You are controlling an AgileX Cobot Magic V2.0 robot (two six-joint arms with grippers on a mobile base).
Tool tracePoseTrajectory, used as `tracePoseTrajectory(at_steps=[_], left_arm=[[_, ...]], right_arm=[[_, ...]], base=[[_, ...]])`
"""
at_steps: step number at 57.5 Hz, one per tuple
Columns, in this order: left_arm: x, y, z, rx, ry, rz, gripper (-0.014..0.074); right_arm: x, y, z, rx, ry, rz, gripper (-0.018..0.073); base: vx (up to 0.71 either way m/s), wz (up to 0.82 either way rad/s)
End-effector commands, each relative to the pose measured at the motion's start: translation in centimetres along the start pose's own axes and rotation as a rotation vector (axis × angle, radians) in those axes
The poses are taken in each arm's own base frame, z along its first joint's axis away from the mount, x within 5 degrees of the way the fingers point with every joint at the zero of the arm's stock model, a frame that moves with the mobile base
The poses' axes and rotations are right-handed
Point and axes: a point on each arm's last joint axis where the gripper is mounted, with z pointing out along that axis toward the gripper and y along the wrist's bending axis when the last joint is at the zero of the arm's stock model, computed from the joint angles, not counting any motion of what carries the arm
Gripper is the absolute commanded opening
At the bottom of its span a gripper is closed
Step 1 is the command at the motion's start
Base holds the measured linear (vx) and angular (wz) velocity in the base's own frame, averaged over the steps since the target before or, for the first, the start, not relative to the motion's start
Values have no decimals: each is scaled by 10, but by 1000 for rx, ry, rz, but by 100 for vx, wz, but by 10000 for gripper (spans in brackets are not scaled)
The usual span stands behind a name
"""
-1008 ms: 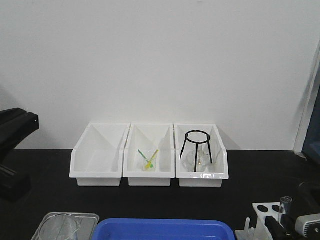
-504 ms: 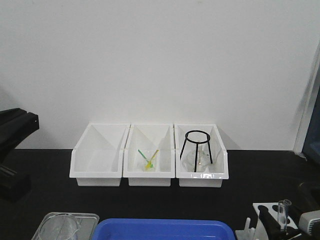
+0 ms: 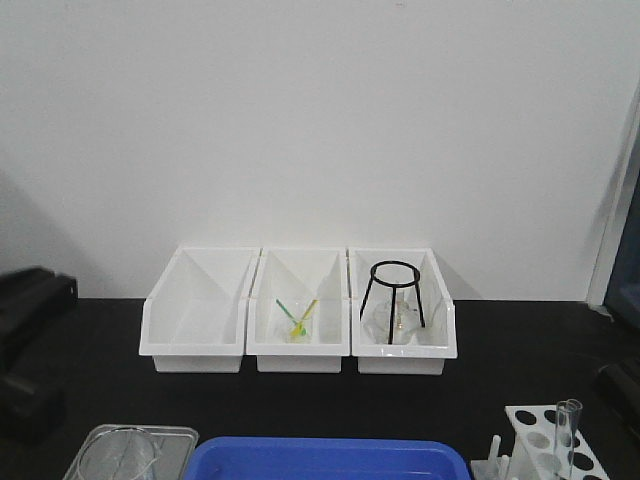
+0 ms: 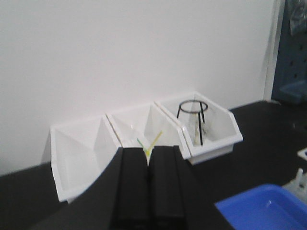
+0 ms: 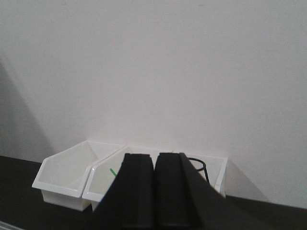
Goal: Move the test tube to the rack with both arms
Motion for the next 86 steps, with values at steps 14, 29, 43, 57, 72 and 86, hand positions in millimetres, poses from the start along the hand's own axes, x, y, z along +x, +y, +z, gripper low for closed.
tracePoseTrajectory(at_steps=[14, 29, 43, 57, 72, 86], left_arm=[[66, -9, -20, 131, 94, -107, -8], [78, -15, -23, 204, 58, -88, -7], [78, -15, -23, 204, 58, -86, -7], [78, -15, -23, 204, 57, -82, -7], [79, -15, -23, 205, 66, -153, -7], [79, -17, -23, 218, 65, -129, -7]], right_arm=[[-22, 6, -54, 114, 4, -55, -11], [-21, 8, -54, 94, 28, -169, -11], [-21, 8, -54, 94, 28, -169, -11], [-21, 8, -54, 94, 28, -169, -11], [-21, 8, -54, 94, 28, -169, -11], [-21, 8, -54, 94, 28, -169, -11]], base=[[0, 0], [0, 0], [0, 0], [0, 0], [0, 0], [0, 0]])
